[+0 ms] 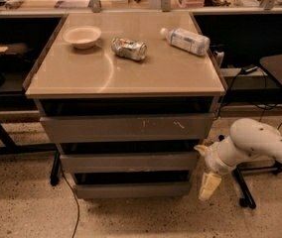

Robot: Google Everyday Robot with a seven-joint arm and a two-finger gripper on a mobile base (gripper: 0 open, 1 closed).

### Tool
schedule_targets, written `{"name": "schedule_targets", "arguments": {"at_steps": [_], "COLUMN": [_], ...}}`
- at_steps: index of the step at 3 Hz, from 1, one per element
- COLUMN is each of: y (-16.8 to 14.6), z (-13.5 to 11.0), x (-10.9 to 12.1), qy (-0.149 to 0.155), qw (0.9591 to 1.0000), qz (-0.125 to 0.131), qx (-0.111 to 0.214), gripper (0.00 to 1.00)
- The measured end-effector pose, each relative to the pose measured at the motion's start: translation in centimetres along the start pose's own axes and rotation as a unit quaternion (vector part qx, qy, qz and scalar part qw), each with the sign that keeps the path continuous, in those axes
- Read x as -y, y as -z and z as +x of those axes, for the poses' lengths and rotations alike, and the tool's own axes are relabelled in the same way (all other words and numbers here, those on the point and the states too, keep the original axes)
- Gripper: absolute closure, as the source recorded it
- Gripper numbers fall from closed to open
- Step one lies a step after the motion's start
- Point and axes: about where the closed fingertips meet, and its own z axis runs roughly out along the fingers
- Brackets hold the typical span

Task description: Open middle drawer

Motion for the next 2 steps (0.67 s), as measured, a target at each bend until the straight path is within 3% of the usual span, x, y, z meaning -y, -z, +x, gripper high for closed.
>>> {"name": "schedule_targets", "arguments": {"at_steps": [2], "y": [-7.7], "z": [-2.7], "x": [1.3], "qy": [0.007], "qw": [0.9971], "qz": [-0.022], "qx": [0.073], "gripper": [0.00]}}
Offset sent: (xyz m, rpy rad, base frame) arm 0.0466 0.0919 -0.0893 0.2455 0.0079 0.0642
